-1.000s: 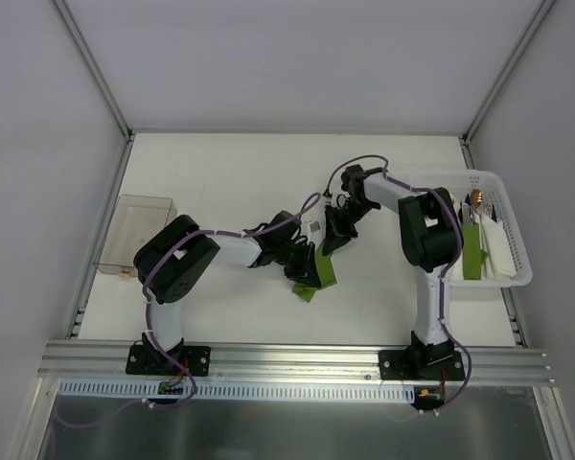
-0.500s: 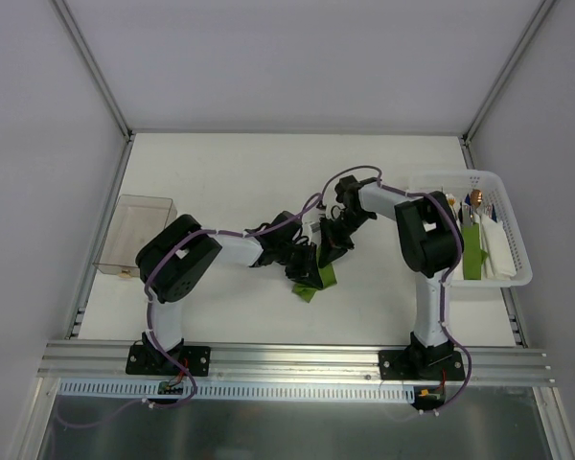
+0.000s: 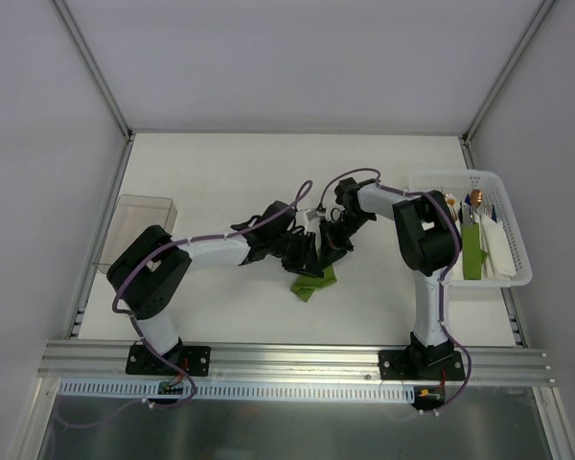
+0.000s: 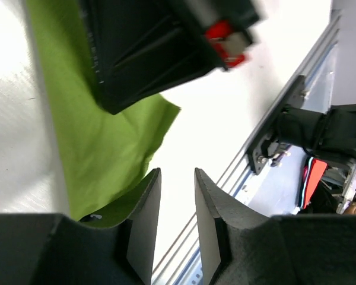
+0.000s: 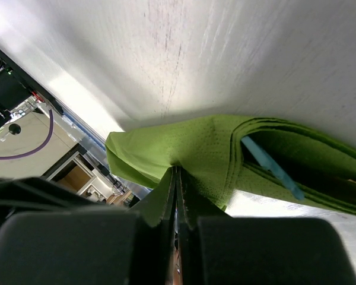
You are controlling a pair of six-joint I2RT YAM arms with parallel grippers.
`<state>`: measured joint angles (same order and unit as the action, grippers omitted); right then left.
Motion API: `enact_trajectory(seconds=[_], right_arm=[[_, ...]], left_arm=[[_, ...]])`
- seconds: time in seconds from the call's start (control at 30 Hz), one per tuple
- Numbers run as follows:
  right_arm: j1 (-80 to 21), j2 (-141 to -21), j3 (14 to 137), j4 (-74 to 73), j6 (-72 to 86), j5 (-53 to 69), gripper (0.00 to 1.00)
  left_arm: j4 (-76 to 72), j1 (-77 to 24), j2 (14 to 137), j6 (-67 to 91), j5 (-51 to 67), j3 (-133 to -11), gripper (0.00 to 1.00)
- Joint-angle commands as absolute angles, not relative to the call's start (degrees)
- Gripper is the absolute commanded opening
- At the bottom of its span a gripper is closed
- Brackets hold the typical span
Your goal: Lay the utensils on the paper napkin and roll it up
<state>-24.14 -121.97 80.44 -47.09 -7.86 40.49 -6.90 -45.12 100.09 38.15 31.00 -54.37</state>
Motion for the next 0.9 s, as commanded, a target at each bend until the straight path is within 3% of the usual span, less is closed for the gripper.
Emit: enact_trajectory(seconds=[0.0, 0.53, 0.87], right_arm=[[-24.3, -124.6, 80.4, -46.8, -9.1, 34.1, 0.0], [-24.4, -125.1, 80.4, -47.5, -9.3, 32.3, 0.0], [-24.3, -126.0, 80.8, -47.6, -8.8, 31.2, 0.0]], left_arm=[[-5.3, -44.1, 96.8, 38.3, 30.1, -53.8, 0.29], [-4.3, -43.2, 102.5, 35.7, 34.2, -49.0, 0.08], [-2.0, -44.1, 98.8, 30.9, 36.1, -44.0, 0.1]])
